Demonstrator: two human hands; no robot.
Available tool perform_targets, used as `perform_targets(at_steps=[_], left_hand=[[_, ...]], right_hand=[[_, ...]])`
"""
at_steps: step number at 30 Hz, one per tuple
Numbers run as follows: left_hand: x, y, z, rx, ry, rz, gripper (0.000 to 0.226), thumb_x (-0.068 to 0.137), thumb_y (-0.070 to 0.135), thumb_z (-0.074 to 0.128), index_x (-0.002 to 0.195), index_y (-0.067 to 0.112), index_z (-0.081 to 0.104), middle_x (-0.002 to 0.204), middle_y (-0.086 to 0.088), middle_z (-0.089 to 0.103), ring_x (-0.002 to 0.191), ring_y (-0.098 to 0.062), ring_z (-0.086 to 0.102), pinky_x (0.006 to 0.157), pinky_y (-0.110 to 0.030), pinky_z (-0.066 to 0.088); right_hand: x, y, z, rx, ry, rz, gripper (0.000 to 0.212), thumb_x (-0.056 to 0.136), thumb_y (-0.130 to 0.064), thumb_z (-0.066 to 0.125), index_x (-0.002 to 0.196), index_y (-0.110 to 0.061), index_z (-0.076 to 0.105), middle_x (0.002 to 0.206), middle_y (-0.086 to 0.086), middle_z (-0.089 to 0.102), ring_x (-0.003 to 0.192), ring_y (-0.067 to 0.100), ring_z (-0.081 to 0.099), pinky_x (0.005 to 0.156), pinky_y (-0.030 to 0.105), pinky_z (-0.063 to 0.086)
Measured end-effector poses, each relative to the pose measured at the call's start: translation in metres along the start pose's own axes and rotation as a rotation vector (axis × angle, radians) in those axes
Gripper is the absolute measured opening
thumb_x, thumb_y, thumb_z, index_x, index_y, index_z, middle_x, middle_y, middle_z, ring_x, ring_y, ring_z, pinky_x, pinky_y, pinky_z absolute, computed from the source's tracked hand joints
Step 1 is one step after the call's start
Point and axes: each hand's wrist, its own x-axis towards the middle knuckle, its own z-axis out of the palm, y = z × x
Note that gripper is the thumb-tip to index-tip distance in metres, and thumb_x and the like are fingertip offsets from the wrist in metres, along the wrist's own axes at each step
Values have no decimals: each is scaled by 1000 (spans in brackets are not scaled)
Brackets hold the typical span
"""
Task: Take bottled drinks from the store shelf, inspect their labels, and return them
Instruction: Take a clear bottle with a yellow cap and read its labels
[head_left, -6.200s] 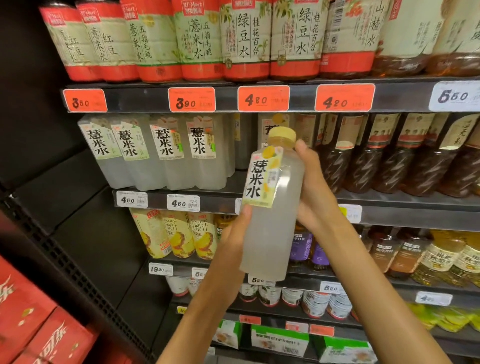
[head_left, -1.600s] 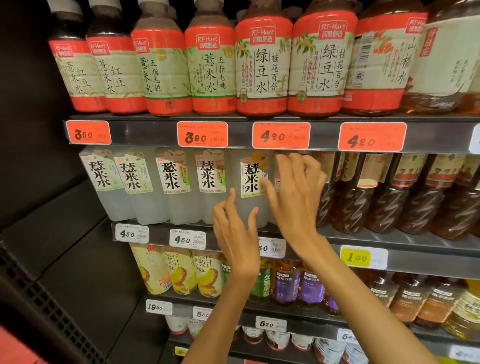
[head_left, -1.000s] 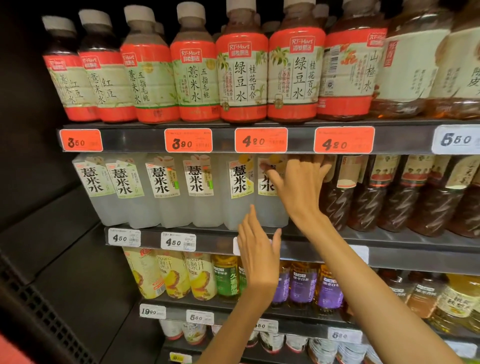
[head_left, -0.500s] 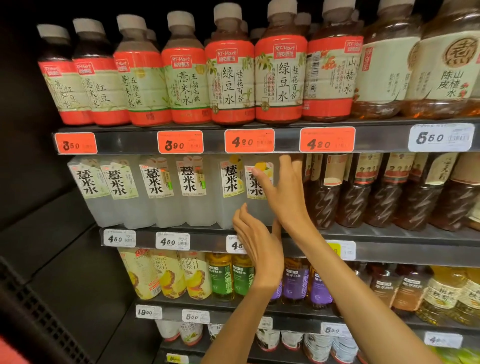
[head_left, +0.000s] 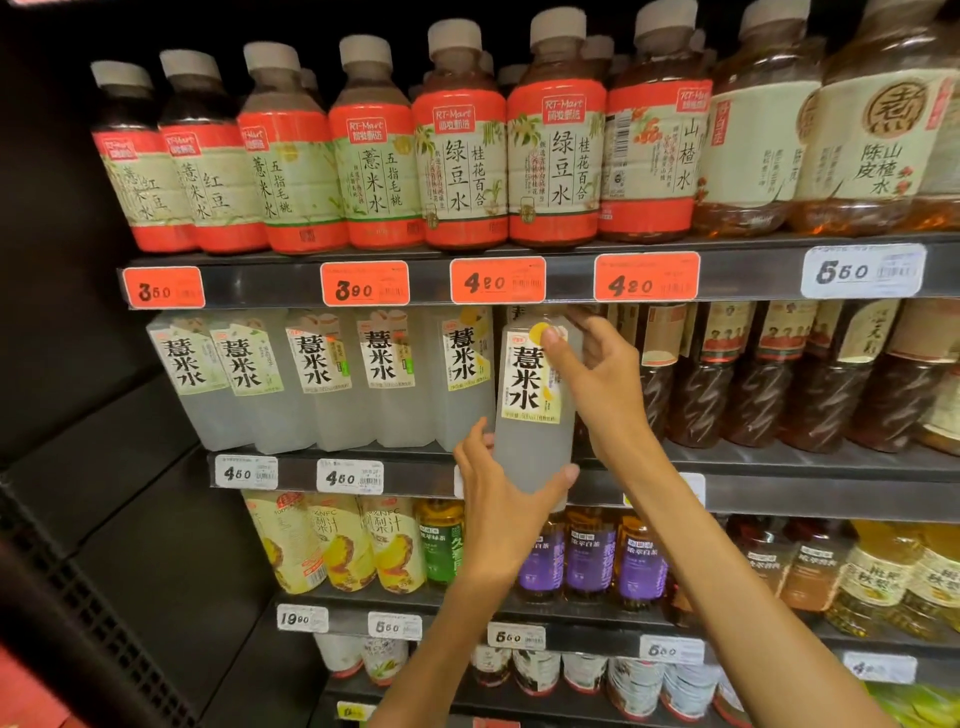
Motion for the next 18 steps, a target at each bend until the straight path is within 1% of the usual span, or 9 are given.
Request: perform_targets(at_steps=[2,3,4,6,9,11,13,15,18], left_hand=[[-2,-3,-21,-75,-242,-42,80,69,39,81,130,36,29,119,18,46,108,0,51,73,-8,47],[-4,-5,-30,-131,-323,-64,73,71,36,81,126,38,33,118,19,52,106,2,56,70,-8,48],[-6,-5,-37,-219,-384,-117,69,71,32,82,124,37,39,118,17,57,104,3,59,72,-9,50],[-13,-5,-45,-382,-459,-228,69,65,34,83,124,32,48,117,9,65,103,-1,63,76,-15,52],[-28,-1,-50,-424,-475,-263,71,57,45,81,120,33,52,114,11,68,103,0,64,77,-16,52],[-38,0,-57,-436,-517,-270,75,60,49,84,125,31,51,116,12,68,107,-3,63,82,-20,53],[-46,2,-67,-462,-616,-245,71,68,45,80,129,25,50,122,6,66,114,-12,61,90,-28,52],[-52,8,-76,-493,-677,-209,69,71,42,78,130,20,51,124,-1,65,117,-20,60,92,-32,51],[-56,11,-82,-486,-727,-210,77,65,54,79,129,19,53,123,-4,66,116,-24,60,91,-37,51]], right_hand=[[-6,2,-5,87,-77,116,35,89,-18,65,121,-7,56,116,11,67,108,23,64,93,38,53],[-8,2,-7,130,-98,161,39,89,-18,64,125,-7,55,117,11,67,108,22,64,90,32,54],[-10,2,-10,179,-125,195,39,89,-17,64,125,-8,56,115,10,68,107,20,65,86,28,55],[-15,1,-11,268,-196,244,34,89,-16,63,122,-9,60,108,8,72,100,18,68,80,26,55],[-22,-4,-10,282,-265,282,38,84,-22,67,120,-11,62,107,7,73,102,20,68,85,31,52],[-23,-5,-12,338,-296,326,50,80,-31,66,124,-8,60,116,12,69,109,23,64,93,37,49],[-23,-8,-14,469,-373,403,54,83,-33,60,128,-4,57,125,19,62,116,30,58,102,44,43],[-24,-13,-13,625,-522,482,57,81,-36,65,129,-7,56,125,20,61,117,33,57,100,45,46],[-32,-14,-6,874,-695,576,73,58,-42,85,120,-10,65,123,19,62,107,34,63,92,48,52]])
